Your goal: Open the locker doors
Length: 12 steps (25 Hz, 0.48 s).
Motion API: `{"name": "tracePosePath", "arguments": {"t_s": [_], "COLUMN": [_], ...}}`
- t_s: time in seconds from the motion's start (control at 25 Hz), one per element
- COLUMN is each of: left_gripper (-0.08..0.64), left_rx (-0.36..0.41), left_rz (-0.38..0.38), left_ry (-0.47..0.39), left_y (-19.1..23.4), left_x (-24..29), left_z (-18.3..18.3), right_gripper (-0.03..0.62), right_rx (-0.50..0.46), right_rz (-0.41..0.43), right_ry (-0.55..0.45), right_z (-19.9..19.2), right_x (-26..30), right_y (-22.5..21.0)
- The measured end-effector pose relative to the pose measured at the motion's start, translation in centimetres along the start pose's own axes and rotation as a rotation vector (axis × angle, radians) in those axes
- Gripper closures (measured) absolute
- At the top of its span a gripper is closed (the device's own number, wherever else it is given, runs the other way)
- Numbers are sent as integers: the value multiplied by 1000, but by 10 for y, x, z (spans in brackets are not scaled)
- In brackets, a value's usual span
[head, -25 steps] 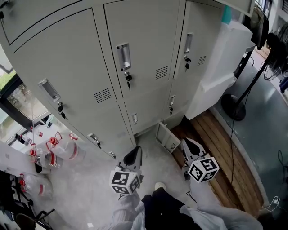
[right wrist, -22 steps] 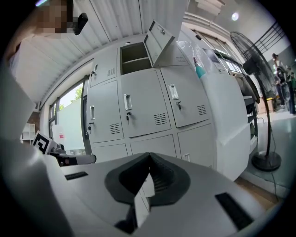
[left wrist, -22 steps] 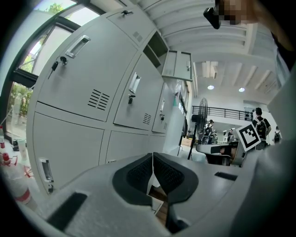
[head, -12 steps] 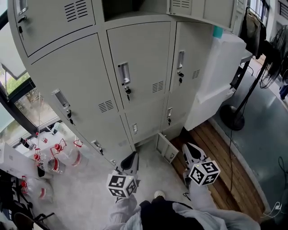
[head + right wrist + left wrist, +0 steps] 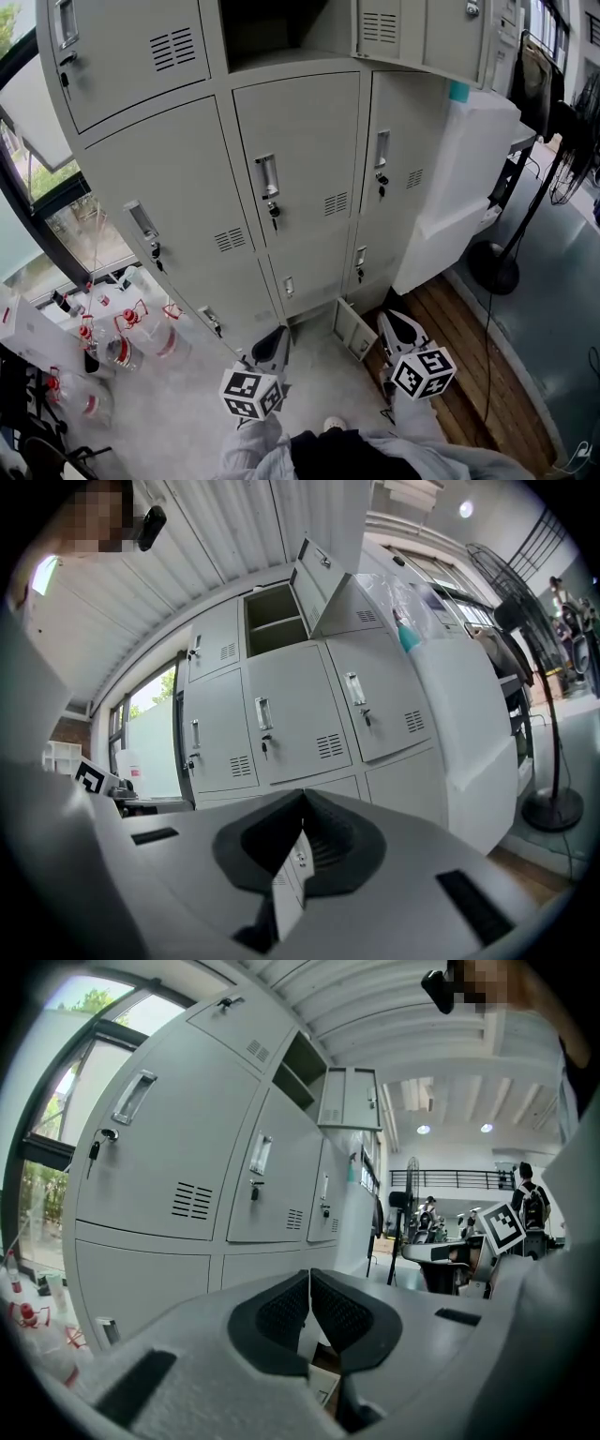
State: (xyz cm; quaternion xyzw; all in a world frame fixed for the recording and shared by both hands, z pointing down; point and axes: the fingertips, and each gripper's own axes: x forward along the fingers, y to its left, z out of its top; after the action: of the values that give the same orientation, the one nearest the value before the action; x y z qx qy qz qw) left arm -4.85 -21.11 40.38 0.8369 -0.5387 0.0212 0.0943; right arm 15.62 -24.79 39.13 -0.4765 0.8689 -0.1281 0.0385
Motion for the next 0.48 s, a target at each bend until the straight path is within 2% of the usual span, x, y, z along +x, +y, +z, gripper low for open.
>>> {"name": "tracePosePath", "arguments": {"t_s": [0.36,0.48], "left_gripper": [548,548], "left_rx": [-39,-47], "left_rz": [-5,4], "left_ry": [-5,-3], "left_y": [-7,-8], "left_x": [13,16], "left_z": [-5,-7], "right_gripper": [592,592], "right_rx": [-68,-57], "right_rz": [-31,-27], "right_ry": [-7,1], "right_z": [-1,-4], "right_x": [-1,0], "right_y": [-17,-22]}}
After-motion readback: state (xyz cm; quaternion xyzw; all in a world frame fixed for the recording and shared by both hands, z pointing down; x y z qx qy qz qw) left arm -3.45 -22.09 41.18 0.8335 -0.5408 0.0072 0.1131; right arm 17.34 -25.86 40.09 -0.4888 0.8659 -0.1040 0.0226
